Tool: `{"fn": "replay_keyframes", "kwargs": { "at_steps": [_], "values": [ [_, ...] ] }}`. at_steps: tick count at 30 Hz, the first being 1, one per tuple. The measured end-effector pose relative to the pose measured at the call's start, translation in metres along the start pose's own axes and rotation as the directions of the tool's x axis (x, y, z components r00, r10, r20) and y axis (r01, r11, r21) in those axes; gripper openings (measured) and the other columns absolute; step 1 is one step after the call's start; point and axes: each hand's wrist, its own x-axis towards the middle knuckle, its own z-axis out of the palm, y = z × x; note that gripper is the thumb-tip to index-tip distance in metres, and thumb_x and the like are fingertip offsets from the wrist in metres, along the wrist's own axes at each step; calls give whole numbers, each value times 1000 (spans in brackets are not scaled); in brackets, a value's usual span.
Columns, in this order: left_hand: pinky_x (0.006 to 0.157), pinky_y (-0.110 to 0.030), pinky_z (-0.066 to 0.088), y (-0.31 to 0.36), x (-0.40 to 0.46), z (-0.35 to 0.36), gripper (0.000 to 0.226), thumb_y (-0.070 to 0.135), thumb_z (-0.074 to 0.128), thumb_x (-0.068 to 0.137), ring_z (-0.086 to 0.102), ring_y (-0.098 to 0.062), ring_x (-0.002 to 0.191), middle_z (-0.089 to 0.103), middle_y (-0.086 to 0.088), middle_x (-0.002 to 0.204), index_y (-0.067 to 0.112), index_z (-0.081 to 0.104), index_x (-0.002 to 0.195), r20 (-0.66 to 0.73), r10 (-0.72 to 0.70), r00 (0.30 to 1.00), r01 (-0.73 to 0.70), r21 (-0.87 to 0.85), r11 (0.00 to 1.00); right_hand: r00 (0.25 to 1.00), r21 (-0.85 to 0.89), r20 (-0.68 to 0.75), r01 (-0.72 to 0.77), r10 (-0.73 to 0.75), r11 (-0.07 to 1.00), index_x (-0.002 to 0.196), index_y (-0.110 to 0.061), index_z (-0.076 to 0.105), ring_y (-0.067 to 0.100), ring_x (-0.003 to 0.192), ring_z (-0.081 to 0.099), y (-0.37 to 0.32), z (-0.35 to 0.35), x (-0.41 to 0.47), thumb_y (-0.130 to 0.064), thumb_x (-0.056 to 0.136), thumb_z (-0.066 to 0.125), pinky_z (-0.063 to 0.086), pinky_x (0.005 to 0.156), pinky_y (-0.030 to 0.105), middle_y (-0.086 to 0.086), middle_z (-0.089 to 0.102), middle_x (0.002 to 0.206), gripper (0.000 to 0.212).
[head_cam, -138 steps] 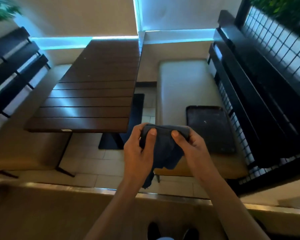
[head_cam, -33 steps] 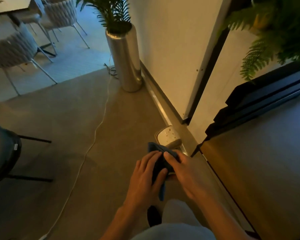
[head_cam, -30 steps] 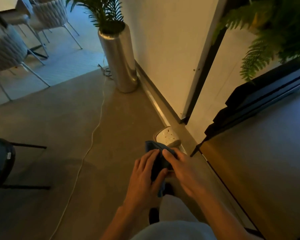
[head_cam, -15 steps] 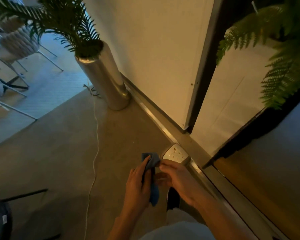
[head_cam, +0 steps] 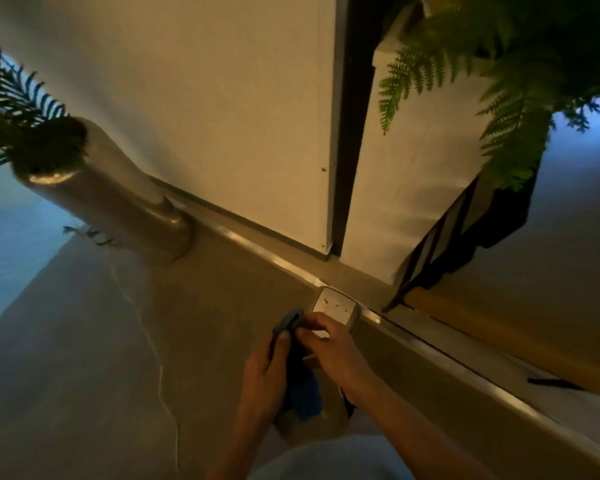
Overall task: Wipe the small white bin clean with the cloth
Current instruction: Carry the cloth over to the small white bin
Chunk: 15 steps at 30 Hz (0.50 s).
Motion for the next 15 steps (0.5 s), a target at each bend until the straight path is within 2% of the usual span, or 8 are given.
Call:
{"fn": "replay_keyframes", "kwargs": {
  "at_steps": [2,5,7,10,12,13,15],
  "values": [
    [88,-41,58,-1,11,-16,32,43,52,97,70,-15,100,74,5,107,27,65,121,108,34,994,-36,22,999,998,43,-67,-7,10,999,127,-23,59,13,98,67,1,14,3,-25,100,55,58,76,25,-8,61,119,28],
    [89,-33,58,-4,21,-44,33,37,55,98,69,-11,107,72,5,113,24,62,128,265,57,962,-87,104,991,984,180,-164,-42,72,983,126,-22,59,17,97,69,5,41,3,-26,101,53,59,76,27,-2,64,118,26],
    [87,-24,56,-8,27,-61,31,32,56,99,67,-5,106,70,7,115,24,60,129,314,71,947,-124,153,980,974,295,-194,-56,118,954,123,-20,60,19,95,70,10,58,3,-24,101,53,58,73,26,3,67,114,23],
    [83,-17,53,-14,32,-79,31,29,56,99,64,5,104,67,7,119,26,58,130,383,83,920,-174,210,962,963,374,-229,-49,144,926,117,-18,61,22,95,70,19,81,3,-22,101,54,59,72,30,8,67,112,18],
    [81,-10,50,-19,33,-85,30,18,55,101,62,12,100,65,5,118,18,56,131,432,83,898,-204,242,949,945,421,-275,-46,175,906,114,-17,61,21,92,70,25,91,2,-19,101,54,60,69,29,9,67,110,16],
    [82,-11,50,-21,32,-86,30,16,55,101,62,11,100,65,4,118,15,57,131,440,92,893,-228,267,936,937,440,-293,-45,190,897,116,-17,60,20,92,70,28,94,0,-18,100,54,59,67,27,8,66,112,16],
    [93,-28,54,-26,30,-87,37,37,57,100,63,0,106,66,-1,120,16,59,131,430,95,898,-264,354,897,927,447,-305,-62,218,892,118,-20,59,20,94,69,37,98,-3,-19,100,54,58,67,26,5,65,115,18]
  ]
}}
